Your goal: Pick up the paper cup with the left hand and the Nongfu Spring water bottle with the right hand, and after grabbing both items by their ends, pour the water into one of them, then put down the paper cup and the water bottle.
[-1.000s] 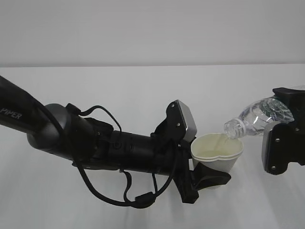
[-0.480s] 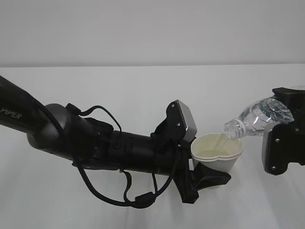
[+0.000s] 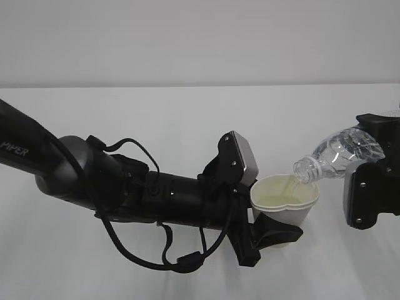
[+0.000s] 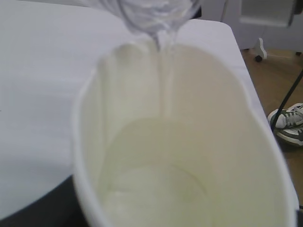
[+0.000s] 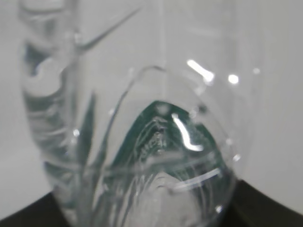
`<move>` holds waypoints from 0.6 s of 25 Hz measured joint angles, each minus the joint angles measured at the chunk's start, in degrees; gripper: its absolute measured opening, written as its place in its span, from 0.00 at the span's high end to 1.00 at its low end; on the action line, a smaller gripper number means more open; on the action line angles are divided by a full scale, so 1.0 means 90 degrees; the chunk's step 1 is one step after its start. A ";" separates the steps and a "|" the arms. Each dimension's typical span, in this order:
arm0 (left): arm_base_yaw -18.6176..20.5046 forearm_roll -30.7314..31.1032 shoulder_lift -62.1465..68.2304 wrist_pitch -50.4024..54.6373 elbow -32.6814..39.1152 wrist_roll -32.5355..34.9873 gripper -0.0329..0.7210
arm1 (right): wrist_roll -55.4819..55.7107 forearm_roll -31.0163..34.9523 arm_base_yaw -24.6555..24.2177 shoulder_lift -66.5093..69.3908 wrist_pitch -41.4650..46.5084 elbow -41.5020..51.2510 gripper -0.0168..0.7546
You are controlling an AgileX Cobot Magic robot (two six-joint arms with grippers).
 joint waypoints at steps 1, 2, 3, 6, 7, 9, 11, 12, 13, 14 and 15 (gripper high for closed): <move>0.0000 0.0000 0.0000 0.0000 0.0000 0.0000 0.40 | -0.0017 -0.0011 0.0000 0.0000 0.0000 0.0001 0.47; 0.0000 0.0000 0.0000 0.0000 0.0000 0.0000 0.40 | -0.0015 -0.0011 0.0000 0.0000 0.0000 0.0001 0.47; 0.0000 0.0000 0.0000 0.0000 0.0000 0.0000 0.40 | -0.0015 -0.0011 0.0000 0.0000 0.0000 0.0001 0.47; 0.0000 0.0000 0.0000 0.0000 0.0000 0.0000 0.40 | -0.0015 -0.0011 0.0000 0.0000 0.0000 0.0001 0.47; 0.0000 0.0000 0.0000 0.0000 0.0000 0.0000 0.40 | -0.0015 -0.0014 0.0000 0.0000 0.0000 0.0001 0.47; 0.0000 0.0000 0.0000 0.0000 0.0000 -0.0004 0.40 | -0.0020 -0.0014 0.0000 0.0000 0.0000 0.0001 0.47; 0.0000 0.0000 0.0000 0.0000 0.0000 -0.0014 0.40 | -0.0030 -0.0014 0.0000 0.0000 0.0000 0.0001 0.47; 0.0000 0.0000 0.0000 0.0000 0.0000 -0.0014 0.40 | -0.0030 -0.0014 0.0000 0.0000 0.0000 0.0001 0.47; 0.0000 0.0000 0.0000 0.0000 0.0000 -0.0014 0.40 | -0.0030 -0.0014 0.0000 0.0000 0.0000 0.0001 0.47; 0.0000 0.0000 0.0000 0.0000 0.0000 -0.0014 0.40 | -0.0030 -0.0014 0.0000 0.0000 0.0011 0.0001 0.47; 0.0000 0.0000 0.0000 0.0012 0.0000 -0.0014 0.40 | -0.0030 -0.0014 0.0000 0.0000 0.0011 0.0001 0.47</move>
